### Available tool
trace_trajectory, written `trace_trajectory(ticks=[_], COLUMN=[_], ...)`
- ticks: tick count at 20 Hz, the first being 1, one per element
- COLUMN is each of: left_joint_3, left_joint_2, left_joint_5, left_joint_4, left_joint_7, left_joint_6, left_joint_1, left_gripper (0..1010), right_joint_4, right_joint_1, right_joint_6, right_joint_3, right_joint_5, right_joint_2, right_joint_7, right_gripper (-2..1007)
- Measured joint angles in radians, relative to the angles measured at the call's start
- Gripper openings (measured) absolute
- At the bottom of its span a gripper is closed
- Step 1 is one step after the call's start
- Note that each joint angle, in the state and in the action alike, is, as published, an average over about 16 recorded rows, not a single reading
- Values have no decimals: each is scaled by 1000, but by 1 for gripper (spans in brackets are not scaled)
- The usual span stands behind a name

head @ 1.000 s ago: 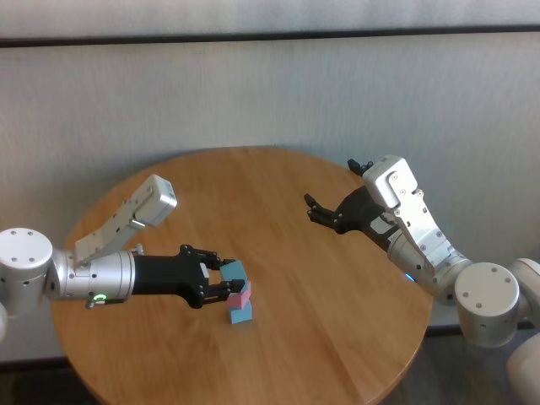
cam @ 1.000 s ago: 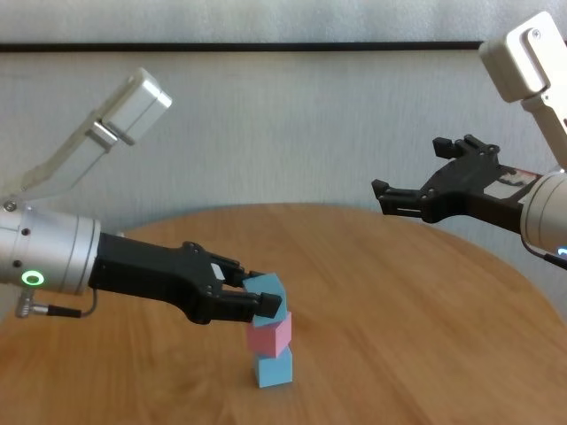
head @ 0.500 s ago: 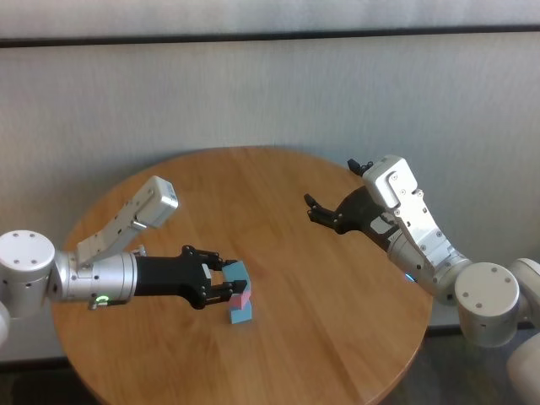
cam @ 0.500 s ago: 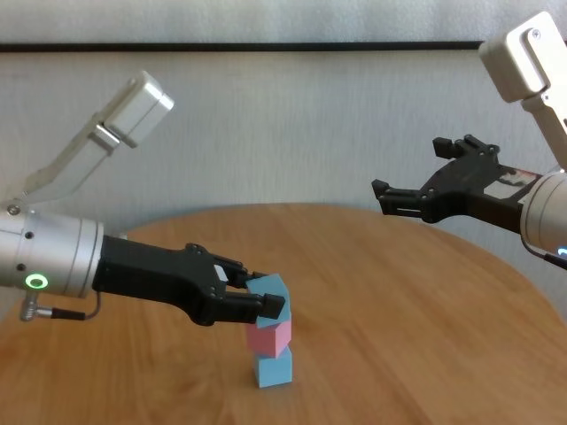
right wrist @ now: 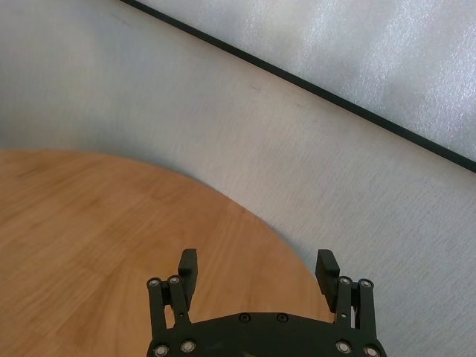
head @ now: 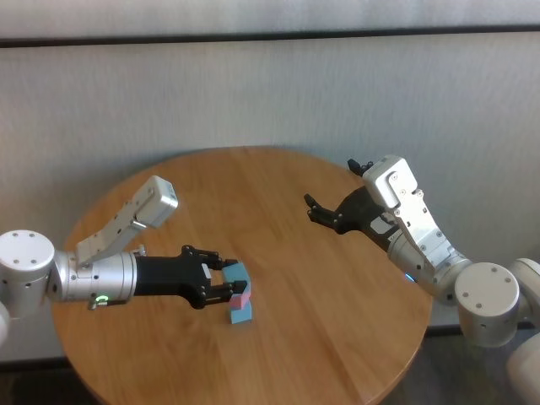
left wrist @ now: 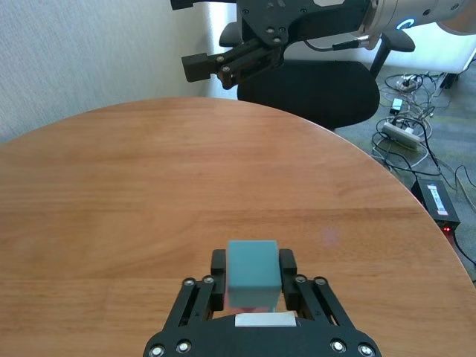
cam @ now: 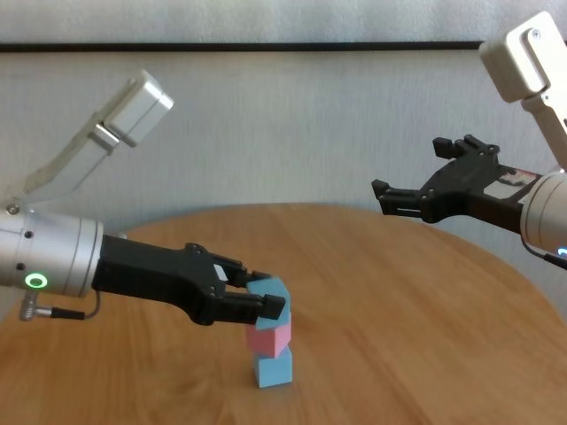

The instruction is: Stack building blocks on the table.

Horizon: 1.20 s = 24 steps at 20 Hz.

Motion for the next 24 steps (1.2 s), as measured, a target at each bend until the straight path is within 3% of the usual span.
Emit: trace_trajectory(ticks=[8,16,20,24], left_joint_3=[-7,-39,-69,-104], left_joint_2=[3,7,16,31], left_joint_5=[-8,-57,-88,-102], left_joint_4=[-11,-47,-87,-140], left_joint_7=[5,20,58,124], left_joint_6=[-6,-56,-91,-115], left_joint_1=[8,44,78,122], left_gripper=[702,921,979,1002], right_joint_4=[0,0,0,0], right_joint_1=[0,0,0,0], right_joint_6=[0,0,0,0], right_joint_3=[0,0,0,0], right_joint_5=[0,0,0,0], right_joint_2=[0,0,0,0], right_joint_7=[0,0,0,0], right_gripper=[1001,1001,1001,1001])
